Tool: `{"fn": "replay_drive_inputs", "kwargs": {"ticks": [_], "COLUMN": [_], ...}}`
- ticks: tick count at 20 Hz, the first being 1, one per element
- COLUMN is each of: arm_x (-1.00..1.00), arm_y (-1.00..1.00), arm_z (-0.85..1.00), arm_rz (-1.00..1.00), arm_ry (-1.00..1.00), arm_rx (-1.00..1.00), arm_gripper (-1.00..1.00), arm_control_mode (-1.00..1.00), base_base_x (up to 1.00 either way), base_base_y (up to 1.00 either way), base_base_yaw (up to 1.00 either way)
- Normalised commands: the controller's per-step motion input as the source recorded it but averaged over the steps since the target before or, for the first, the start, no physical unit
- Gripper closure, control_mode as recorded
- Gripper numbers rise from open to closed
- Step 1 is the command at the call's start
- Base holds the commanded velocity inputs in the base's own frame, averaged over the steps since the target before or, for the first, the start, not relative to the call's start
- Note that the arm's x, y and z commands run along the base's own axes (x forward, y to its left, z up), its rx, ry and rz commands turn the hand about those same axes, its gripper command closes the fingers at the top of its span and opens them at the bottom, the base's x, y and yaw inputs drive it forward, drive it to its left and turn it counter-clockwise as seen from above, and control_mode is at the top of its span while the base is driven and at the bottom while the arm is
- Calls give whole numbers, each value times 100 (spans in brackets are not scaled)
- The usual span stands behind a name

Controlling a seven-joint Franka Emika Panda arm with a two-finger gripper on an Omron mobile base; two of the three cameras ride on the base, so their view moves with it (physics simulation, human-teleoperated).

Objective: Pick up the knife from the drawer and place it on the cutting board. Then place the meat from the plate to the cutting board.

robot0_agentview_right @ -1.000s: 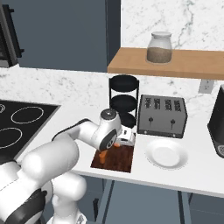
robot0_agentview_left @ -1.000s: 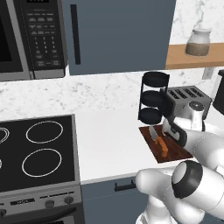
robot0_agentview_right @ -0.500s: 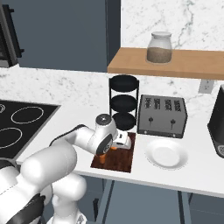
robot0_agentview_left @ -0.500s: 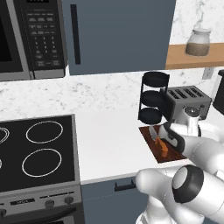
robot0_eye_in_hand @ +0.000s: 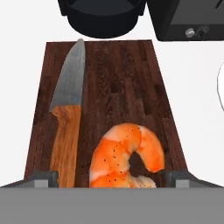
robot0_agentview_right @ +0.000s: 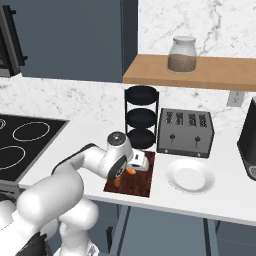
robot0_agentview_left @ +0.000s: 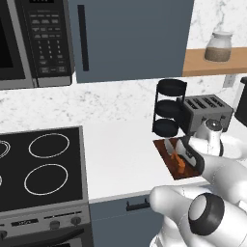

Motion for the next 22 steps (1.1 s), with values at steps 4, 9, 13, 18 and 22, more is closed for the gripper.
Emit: {"fn": "replay_drive_inputs", "kwargs": {"ticks": [4, 9, 13, 18, 22], "arm_x": [0, -3, -50, -98, -100], "arm_y": [8, 1, 18, 48, 59], "arm_z": [29, 52, 59, 51, 53], "arm_rz": [3, 0, 0, -1, -9], "arm_ry": [0, -1, -1, -1, -21], "arm_rx": [1, 0, 0, 2, 2], "arm_gripper": [-100, -100, -100, -100, -100], "arm_control_mode": [-100, -100, -100, -100, -100], "base_base_x": [0, 0, 0, 0, 0], "base_base_y": [0, 0, 0, 0, 0], "base_base_yaw": [0, 0, 0, 0, 0]}}
